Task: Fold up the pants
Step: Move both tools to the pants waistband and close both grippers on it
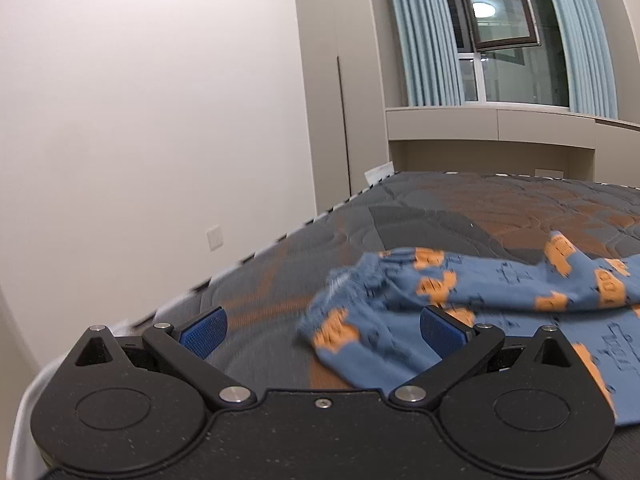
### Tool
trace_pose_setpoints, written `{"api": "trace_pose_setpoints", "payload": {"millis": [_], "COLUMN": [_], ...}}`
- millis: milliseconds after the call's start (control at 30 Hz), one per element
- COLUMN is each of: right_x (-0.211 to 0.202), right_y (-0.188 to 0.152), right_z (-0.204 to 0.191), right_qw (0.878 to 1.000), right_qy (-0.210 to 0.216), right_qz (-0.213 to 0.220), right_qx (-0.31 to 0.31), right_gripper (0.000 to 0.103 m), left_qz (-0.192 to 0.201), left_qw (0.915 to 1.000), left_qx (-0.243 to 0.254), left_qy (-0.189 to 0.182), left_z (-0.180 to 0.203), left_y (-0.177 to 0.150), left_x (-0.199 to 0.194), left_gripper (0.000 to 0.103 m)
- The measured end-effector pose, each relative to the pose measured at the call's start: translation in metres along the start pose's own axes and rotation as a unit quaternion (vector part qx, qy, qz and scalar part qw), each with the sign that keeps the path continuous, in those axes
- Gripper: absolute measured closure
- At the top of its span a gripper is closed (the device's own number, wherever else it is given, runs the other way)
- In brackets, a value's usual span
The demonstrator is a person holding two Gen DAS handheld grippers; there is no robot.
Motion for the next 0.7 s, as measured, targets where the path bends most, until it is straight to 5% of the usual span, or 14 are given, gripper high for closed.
{"api": "trace_pose_setpoints", "payload": {"millis": [133,300,500,700], "right_x": [0.012,0.041,0.107,0.183], "right_y": [0.008,0.027,0.065,0.105], "right_z": [0.009,0.033,0.065,0.086], "right_qw": [0.999,0.997,0.997,0.986], "right_qy": [0.005,0.034,0.074,0.159], "right_qz": [0.018,0.036,0.008,-0.028], "right_qx": [-0.029,-0.067,-0.039,-0.035], "right_gripper": [0.0,0.0,0.0,0.0], "left_qz": [0.023,0.053,-0.022,-0.074], "left_qw": [0.9976,0.9836,0.9781,0.9559], "left_qx": [0.041,0.109,0.128,0.188], "left_qy": [-0.051,-0.134,-0.163,-0.213], "left_z": [0.004,0.023,0.048,0.069], "left_y": [0.019,0.044,0.061,0.062], "left_x": [0.027,0.06,0.144,0.229], "left_gripper": [0.0,0.0,0.0,0.001]}}
Point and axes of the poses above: each gripper's, at about its wrist camera, not at the fingertips, and x roughly the way its jaws point, z to its right, y to its top, the point moved 5 cm from there along x, roughly the way its jaws point, and after that the axes turned 7 degrees about -x, right-handed, at the moved point
